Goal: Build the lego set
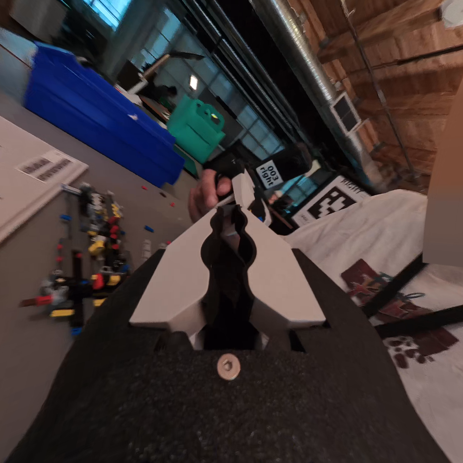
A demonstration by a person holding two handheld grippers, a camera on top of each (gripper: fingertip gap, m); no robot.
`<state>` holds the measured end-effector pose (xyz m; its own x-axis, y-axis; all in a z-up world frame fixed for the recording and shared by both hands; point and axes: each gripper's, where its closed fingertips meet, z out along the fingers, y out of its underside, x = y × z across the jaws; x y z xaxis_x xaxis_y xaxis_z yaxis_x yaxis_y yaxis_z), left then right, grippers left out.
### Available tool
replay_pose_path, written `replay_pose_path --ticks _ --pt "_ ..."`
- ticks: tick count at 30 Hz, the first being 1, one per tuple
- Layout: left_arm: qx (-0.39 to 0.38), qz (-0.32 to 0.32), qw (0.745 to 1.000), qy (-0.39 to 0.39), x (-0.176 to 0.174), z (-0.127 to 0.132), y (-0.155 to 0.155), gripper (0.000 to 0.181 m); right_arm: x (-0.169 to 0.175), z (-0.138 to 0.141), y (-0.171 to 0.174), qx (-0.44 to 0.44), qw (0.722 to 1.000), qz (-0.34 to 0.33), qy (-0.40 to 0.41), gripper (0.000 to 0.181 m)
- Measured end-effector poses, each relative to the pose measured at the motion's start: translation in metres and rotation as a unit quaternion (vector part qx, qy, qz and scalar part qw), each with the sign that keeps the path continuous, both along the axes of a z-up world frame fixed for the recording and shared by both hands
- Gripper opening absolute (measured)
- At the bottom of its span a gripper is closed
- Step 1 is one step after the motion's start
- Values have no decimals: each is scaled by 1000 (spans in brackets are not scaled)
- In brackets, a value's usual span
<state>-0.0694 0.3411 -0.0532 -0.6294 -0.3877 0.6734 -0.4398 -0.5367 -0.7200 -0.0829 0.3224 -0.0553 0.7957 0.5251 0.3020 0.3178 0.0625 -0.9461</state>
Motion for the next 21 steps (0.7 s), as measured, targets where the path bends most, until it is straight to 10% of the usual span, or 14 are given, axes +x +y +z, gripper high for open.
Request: replay_pose_path --ticks 1,6,21 --pt "42 22 999 -14 0 -2 5 7 2 1 0 -5 1000 2 23 18" --pt "339 89 921 -169 -10 -14 -9 11 -2 -6 -6 -68 987 66 130 18" --pt "372 64 903 -205 -17 -18 -34 6 -9 -14 -9 -100 978 98 154 18"
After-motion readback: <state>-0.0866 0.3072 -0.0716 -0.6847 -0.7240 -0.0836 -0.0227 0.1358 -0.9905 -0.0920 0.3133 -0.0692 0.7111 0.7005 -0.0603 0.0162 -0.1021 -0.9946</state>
